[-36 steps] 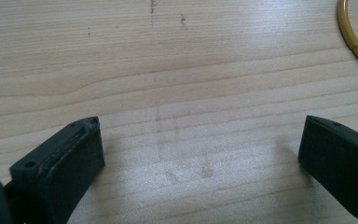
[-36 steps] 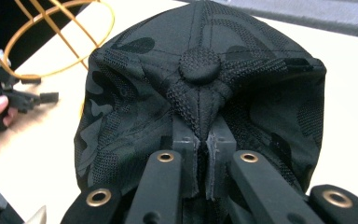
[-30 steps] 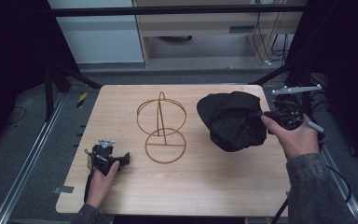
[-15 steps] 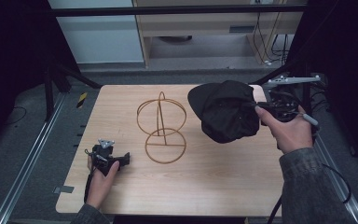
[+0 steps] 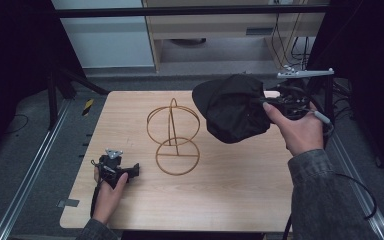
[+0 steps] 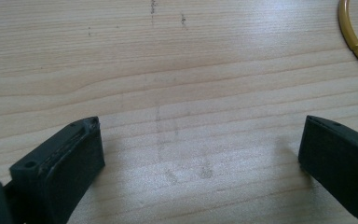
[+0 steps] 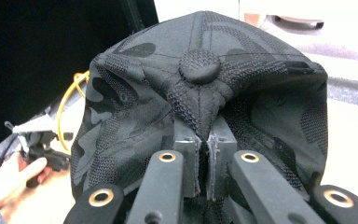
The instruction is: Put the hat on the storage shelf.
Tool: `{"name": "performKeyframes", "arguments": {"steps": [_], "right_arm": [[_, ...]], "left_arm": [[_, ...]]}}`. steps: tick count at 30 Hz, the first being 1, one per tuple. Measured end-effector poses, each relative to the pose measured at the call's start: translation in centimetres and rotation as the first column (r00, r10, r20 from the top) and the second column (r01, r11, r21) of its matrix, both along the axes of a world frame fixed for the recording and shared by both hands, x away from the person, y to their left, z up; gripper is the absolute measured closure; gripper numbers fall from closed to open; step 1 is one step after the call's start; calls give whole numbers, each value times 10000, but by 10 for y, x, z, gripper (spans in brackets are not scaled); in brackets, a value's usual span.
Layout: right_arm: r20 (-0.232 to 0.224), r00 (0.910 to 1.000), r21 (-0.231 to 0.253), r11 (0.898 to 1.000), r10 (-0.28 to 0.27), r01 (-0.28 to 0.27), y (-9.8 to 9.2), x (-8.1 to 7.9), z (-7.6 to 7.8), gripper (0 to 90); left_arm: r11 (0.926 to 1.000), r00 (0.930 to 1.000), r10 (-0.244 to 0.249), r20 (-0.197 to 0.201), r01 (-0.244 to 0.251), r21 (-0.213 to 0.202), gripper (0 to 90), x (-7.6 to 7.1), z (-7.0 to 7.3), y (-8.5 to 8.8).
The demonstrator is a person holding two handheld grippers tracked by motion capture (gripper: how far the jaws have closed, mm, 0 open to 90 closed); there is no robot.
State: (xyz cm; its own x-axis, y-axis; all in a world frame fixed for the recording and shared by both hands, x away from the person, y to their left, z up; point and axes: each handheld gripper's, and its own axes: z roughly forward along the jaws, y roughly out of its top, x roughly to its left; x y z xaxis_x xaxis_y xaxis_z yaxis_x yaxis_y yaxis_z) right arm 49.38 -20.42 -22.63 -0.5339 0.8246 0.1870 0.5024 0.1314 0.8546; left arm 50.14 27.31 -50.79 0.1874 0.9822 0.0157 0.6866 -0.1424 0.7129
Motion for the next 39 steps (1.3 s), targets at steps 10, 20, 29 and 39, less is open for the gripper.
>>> {"name": "performKeyframes", "arguments": {"steps": [10,20,29,39], "right_arm": [[240,9996,468,9987,177,-188,19,8,14,856],[168,9971,627,9952,742,-751,48,13,11,855],[120,9934,769,9905,1137,-1142,67,15,8,855],[-28,9893,743,9866,1460,-1454,82,17,2,855]], "left_arm": [[10000,10000,5,-3,-5,6,0,0,0,0],[10000,10000,6,-2,-6,5,0,0,0,0],[10000,10000,6,-2,-6,6,0,0,0,0],[10000,10000,-9,-16,9,16,0,0,0,0]]}}
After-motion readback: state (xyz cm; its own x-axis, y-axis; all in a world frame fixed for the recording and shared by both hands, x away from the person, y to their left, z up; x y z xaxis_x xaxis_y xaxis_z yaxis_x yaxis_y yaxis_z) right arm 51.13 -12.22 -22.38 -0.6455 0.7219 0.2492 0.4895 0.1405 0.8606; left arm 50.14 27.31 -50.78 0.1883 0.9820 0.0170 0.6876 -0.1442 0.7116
